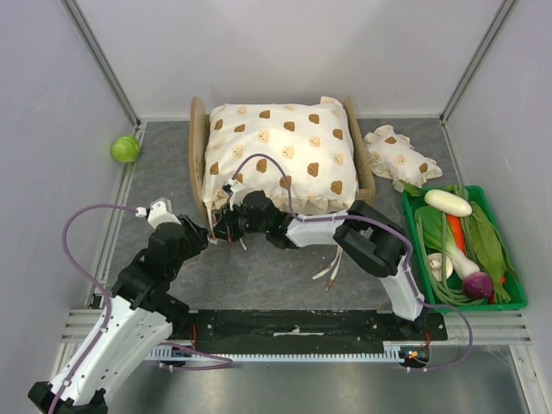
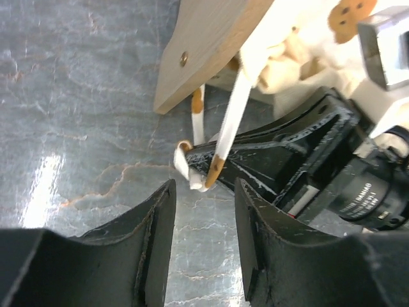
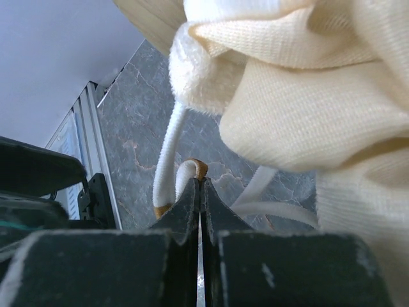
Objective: Set up the pet bed
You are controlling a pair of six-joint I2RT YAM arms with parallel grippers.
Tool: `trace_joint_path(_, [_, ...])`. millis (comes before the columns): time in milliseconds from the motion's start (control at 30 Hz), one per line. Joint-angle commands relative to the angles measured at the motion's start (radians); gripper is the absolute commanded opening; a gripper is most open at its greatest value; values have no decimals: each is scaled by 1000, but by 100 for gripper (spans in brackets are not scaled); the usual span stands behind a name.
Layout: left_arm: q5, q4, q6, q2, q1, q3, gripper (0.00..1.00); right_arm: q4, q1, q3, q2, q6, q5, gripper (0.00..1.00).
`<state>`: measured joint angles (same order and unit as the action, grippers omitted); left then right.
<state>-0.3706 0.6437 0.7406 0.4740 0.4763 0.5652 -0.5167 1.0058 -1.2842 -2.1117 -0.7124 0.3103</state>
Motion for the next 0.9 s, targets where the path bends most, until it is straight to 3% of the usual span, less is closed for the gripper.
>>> trace_joint_path(0, [-18,25,123,64,-4,-7,48,-48,1,6,1,8,16,0])
trace_joint_path(233, [70,-42,169,80,-25,-42,49,-49,-3,9,10,8,18,0])
trace_joint_path(400, [169,-64,132,78,-137,-62,50,-51,-4,8,15,8,19,0])
trace_joint_path(533, [364,-113,66,97,-325,-77,49,-48,-4,9,16,8,19,0])
trace_joint_path(633, [508,-182,83,89,-393,-119,49,-49,-6,6,18,8,19,0])
trace_joint_path(733, [609,-283,140,84,-412,-192,45,-48,-7,8,21,10,23,0])
trace_joint_path(867, [644,-375,190,51,-415,-274,45,-46,-9,14,28,10,19,0])
